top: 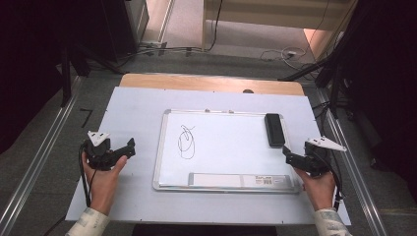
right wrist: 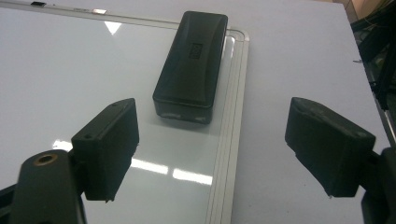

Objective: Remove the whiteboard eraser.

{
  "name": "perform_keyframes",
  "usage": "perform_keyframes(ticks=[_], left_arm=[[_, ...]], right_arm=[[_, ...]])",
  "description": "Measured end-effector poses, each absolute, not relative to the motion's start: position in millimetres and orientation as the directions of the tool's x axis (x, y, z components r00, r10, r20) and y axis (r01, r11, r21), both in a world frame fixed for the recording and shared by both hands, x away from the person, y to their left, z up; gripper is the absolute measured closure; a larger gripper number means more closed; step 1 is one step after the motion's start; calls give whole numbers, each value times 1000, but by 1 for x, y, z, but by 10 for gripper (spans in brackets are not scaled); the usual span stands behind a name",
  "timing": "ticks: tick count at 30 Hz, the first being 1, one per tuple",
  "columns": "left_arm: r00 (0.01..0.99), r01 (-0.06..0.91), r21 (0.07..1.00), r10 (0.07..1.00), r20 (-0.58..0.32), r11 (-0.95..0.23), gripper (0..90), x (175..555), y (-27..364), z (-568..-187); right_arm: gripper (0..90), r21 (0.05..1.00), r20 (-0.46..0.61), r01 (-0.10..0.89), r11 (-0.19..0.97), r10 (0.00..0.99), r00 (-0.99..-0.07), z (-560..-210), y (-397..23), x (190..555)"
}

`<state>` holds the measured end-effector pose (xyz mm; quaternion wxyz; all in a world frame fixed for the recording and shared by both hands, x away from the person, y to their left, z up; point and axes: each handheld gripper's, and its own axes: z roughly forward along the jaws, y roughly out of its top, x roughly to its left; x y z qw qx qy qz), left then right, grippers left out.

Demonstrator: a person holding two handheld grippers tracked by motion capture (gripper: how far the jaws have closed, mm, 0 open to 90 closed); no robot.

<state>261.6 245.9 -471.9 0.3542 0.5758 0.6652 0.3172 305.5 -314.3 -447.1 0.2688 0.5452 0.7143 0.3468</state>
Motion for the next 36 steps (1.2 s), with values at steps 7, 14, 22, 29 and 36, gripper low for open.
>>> perform_keyframes(ticks=[7,14,22,29,36], left_arm=[[-87,537,832,990,-108,138,80,260,246,-471],[-86,536,833,990,-110,139,80,259,246,-471],[-96,533,834,990,-107,142,80,257,246,-471],[-103,535,832,989,-108,146,80,257,247,-470],[-108,530,834,988,-113,153,80,257,248,-471]], right_arm=[[162,789,1,593,164,964,-267,-447,-306,316],[162,785,-15,593,178,963,-269,-448,-290,332],[161,781,-14,601,169,967,-254,-449,-280,351],[152,778,-29,607,164,974,-225,-452,-275,367],[152,775,-16,615,147,977,-213,-456,-273,380]])
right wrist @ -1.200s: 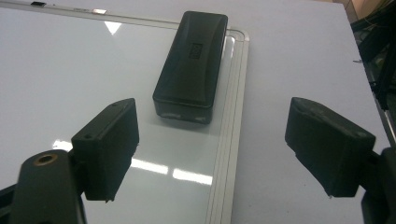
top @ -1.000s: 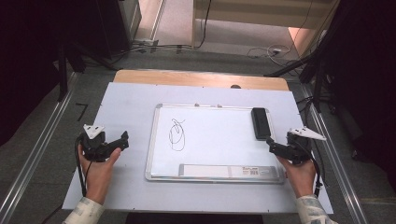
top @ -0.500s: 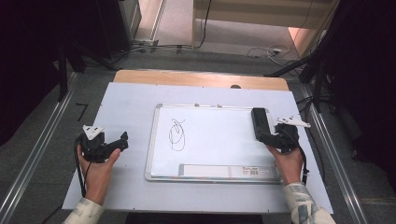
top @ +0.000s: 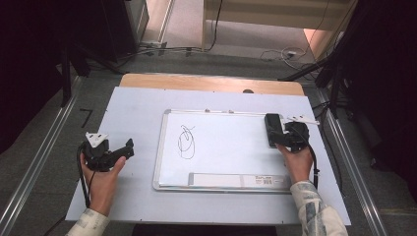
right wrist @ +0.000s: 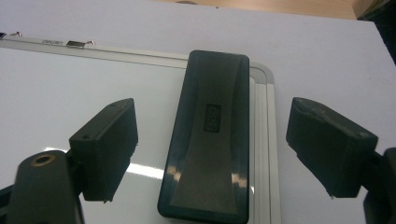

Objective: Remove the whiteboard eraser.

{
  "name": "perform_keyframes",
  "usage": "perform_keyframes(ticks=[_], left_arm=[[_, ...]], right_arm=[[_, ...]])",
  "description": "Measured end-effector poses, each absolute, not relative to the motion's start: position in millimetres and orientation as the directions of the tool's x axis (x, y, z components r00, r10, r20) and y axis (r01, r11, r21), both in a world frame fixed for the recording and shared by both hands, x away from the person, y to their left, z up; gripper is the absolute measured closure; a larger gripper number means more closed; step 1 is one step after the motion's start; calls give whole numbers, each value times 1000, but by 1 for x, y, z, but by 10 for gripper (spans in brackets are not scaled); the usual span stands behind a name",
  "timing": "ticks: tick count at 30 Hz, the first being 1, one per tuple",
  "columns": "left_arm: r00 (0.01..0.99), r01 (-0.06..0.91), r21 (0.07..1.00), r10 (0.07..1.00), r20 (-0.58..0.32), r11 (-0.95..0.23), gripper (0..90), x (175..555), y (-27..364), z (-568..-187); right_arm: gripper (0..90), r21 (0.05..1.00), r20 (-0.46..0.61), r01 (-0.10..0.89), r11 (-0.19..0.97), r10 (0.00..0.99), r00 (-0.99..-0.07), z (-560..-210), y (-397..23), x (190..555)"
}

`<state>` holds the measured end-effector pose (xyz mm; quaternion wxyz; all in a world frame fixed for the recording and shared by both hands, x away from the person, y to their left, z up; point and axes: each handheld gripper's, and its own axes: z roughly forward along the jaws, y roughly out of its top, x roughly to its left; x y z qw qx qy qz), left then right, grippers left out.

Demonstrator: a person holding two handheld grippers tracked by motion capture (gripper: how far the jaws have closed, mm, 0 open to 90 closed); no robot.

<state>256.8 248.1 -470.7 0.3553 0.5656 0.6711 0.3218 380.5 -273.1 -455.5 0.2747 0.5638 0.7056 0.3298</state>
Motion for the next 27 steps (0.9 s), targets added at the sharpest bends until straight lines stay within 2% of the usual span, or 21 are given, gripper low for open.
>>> perform_keyframes(ticks=[20,27], left_arm=[[-110,535,831,987,-114,155,80,257,249,-472],[-109,537,829,987,-116,157,80,258,249,-472]], right_arm=[[155,747,-20,650,137,983,-184,-472,-263,407],[185,749,-7,652,115,986,-166,-476,-265,412]])
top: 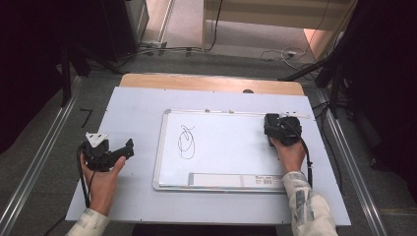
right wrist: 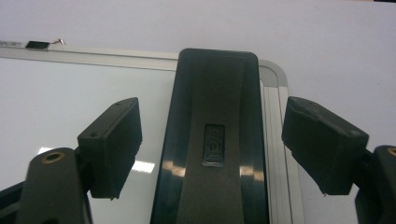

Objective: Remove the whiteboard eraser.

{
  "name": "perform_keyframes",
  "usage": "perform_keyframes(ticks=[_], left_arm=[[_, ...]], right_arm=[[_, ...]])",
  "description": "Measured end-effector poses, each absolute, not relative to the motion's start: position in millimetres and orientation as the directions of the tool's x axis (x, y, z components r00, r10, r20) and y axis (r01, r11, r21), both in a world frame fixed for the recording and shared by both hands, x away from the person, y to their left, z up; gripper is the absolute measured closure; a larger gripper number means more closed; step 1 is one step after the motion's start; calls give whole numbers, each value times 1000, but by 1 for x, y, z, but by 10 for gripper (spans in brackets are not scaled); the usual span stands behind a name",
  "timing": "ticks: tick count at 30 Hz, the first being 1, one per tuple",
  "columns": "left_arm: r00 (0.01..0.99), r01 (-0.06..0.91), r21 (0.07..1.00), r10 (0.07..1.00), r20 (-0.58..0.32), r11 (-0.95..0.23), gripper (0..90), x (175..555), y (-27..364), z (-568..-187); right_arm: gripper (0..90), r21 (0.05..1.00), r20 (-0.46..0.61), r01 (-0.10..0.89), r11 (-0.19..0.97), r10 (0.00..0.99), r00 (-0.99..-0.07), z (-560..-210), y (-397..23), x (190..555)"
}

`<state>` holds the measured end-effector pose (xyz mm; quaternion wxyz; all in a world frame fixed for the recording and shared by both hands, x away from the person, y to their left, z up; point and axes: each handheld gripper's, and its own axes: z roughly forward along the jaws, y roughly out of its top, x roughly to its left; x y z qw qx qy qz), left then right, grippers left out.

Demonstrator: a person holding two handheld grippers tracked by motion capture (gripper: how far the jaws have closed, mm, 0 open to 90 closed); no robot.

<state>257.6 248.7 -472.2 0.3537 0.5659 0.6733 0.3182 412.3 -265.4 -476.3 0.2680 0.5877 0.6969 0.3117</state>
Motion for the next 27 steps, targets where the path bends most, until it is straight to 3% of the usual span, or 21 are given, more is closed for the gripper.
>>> perform_keyframes(ticks=[27], left_arm=[[-112,542,825,987,-117,159,80,258,249,-473]], right_arm=[[275,703,-25,698,137,986,-168,-489,-259,422]])
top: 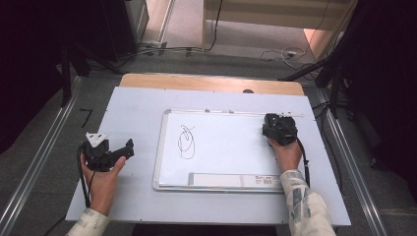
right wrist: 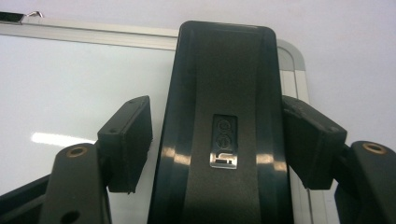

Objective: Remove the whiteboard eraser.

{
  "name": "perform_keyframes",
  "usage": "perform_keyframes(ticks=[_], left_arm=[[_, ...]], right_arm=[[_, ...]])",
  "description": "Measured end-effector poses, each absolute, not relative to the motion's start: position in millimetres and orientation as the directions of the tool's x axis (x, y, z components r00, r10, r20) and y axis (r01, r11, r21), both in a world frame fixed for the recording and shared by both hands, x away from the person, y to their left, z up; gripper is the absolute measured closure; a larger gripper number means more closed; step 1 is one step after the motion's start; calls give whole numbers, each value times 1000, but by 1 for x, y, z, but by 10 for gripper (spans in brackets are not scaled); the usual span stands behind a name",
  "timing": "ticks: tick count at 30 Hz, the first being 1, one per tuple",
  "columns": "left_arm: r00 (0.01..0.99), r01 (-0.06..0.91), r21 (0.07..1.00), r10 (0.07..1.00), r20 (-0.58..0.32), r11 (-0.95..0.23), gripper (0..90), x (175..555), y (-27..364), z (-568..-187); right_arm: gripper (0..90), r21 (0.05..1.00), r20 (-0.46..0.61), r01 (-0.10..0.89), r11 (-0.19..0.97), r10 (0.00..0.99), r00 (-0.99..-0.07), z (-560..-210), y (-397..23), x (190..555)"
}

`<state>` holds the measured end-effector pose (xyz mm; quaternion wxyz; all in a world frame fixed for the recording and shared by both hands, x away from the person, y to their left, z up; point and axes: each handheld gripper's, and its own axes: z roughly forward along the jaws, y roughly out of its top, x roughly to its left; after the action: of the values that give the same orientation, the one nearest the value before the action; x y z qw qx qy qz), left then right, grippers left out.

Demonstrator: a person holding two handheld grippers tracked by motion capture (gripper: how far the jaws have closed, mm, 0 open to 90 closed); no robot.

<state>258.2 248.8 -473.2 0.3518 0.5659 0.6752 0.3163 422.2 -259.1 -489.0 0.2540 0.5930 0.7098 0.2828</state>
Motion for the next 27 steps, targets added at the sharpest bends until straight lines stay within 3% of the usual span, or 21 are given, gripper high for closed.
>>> perform_keyframes(ticks=[6,10,27], left_arm=[[-113,541,825,986,-119,162,80,258,249,-473],[-112,544,823,987,-118,160,80,258,249,-473],[-117,539,825,986,-122,166,80,258,250,-473]], right_arm=[[295,701,-22,703,124,988,-152,-490,-258,424],[366,704,-31,698,131,987,-155,-490,-258,424],[376,712,-52,690,128,990,-130,-482,-260,419]])
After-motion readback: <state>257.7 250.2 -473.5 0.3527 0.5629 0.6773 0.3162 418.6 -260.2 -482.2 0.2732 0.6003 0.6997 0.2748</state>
